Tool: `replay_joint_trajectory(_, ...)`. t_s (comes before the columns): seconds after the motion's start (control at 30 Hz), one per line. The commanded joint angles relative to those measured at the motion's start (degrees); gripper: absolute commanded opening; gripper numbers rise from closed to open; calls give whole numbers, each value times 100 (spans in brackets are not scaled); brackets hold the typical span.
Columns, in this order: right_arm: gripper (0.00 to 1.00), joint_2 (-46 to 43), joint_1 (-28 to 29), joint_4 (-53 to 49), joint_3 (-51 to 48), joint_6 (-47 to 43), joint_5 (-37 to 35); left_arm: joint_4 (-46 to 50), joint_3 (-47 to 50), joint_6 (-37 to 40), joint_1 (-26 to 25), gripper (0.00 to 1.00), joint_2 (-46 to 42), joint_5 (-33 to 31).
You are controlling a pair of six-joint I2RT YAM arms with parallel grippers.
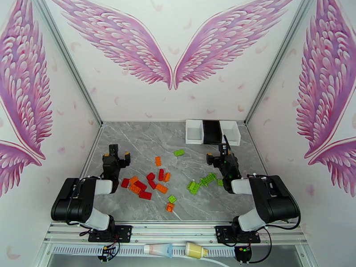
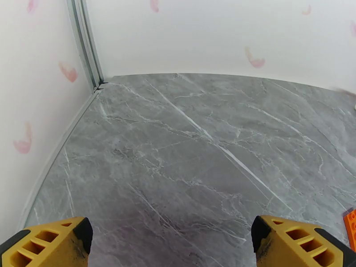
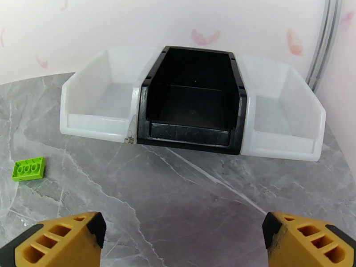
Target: Sort the legos into containers by color
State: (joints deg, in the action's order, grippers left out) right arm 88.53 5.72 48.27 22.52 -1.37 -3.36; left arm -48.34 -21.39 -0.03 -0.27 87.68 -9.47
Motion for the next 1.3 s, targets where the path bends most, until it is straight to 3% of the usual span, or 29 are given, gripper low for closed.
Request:
replay_joint_trajectory(0.0,99,48,-35,163,24,-15,81,-106,-110,-5,-8,99,-1,42)
replay_joint_trajectory(0.9,99,41,-62,171,4,-32,172,-92,-103,55,-25,99,-38,199)
replay_joint_trajectory(1.07,99,-158,-49,65,-8,-99,313,816,-347,368,-127,99,-572,642)
replay_joint_trajectory(1.17,99,-597,-51,-755,218,-107,399,1513,-583,810,-309,99,-877,1226)
replay_joint_trajectory(1.27,99,-964,-44,-1294,335,-22,332,2113,-792,1206,-630,99,-1231,1346)
